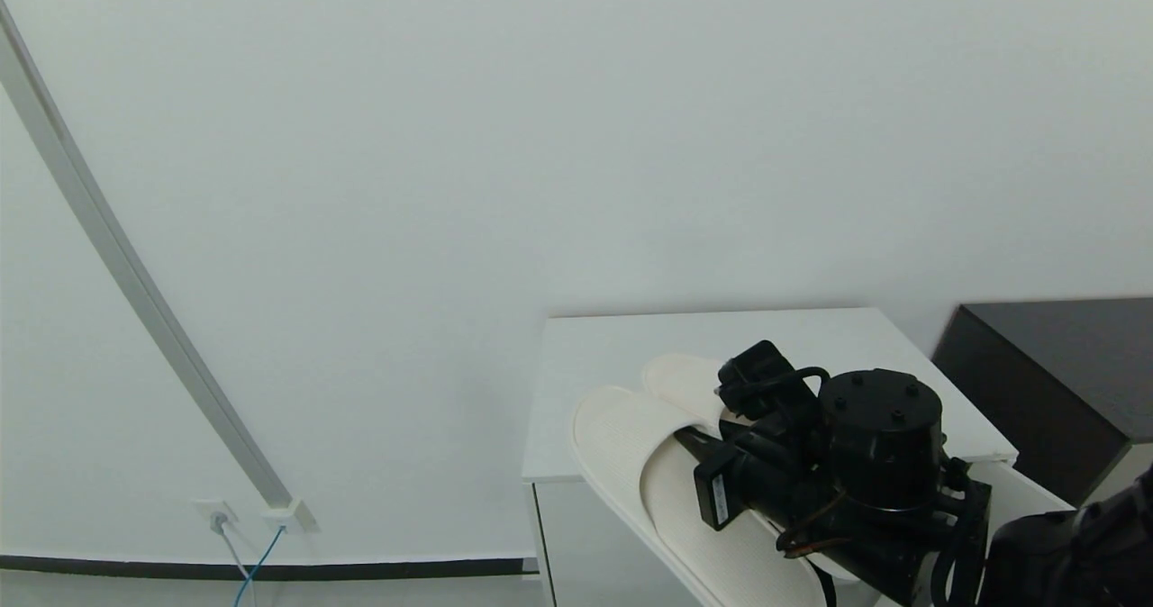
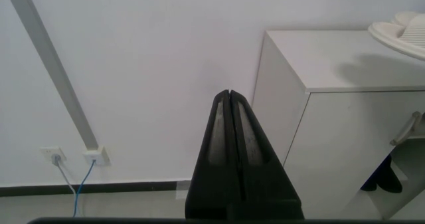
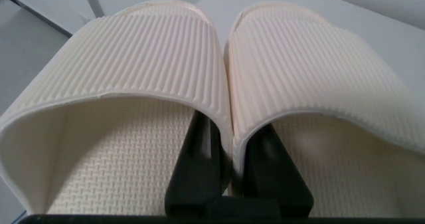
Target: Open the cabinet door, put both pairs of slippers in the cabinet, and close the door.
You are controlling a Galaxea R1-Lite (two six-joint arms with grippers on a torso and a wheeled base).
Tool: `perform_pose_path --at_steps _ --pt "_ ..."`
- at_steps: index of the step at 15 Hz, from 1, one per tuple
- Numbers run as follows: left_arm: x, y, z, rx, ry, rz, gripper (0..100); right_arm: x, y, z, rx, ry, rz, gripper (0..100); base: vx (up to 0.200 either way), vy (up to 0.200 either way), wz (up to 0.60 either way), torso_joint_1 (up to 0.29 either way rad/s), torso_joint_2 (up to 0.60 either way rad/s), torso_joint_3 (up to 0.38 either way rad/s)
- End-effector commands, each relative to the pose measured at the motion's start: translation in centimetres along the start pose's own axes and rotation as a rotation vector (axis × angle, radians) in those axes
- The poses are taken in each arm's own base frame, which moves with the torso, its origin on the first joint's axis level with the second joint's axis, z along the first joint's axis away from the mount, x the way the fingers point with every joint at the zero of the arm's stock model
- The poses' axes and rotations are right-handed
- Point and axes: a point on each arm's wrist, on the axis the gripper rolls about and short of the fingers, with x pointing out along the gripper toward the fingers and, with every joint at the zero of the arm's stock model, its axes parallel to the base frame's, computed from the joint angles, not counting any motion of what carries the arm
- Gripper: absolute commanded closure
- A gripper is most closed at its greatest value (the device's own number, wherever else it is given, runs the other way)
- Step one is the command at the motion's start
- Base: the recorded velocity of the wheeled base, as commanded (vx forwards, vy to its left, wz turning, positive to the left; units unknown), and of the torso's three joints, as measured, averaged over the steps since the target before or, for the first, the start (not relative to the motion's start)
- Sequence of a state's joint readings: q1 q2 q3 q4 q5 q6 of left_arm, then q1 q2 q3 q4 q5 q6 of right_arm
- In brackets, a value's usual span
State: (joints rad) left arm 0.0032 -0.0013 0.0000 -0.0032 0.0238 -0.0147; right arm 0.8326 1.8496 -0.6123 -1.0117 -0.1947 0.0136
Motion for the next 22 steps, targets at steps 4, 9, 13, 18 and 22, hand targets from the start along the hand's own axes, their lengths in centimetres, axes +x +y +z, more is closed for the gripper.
perform_pose_path --at_steps 4,9,13,18,22 --pt "0.0 0.0 0.0 -0.001 0.001 0.001 100 -0.1 0.0 -0.3 -0.002 0.009 0.000 100 -0.200 0.000 0.00 0.006 0.01 -0.002" --pt "0.0 0.0 0.0 -0.001 0.001 0.001 100 0.3 -0.4 -0.4 0.002 0.015 -0.010 100 -0.200 0.000 0.00 -0.009 0.00 0.004" --pt "0.0 0.0 0.0 -0.001 0.001 0.001 100 0.3 -1.0 -0.2 0.009 0.010 0.046 100 0.000 0.000 0.00 0.000 0.00 0.000" --pt "0.0 0.0 0.0 -0.001 0.001 0.001 100 0.4 -1.1 -0.4 0.008 0.017 0.044 100 0.000 0.000 0.00 0.000 0.00 0.000" --pt "0.0 0.0 0.0 -0.001 0.001 0.001 100 0.3 -1.1 -0.6 0.005 0.023 0.044 100 0.000 0.000 0.00 0.000 0.00 0.000"
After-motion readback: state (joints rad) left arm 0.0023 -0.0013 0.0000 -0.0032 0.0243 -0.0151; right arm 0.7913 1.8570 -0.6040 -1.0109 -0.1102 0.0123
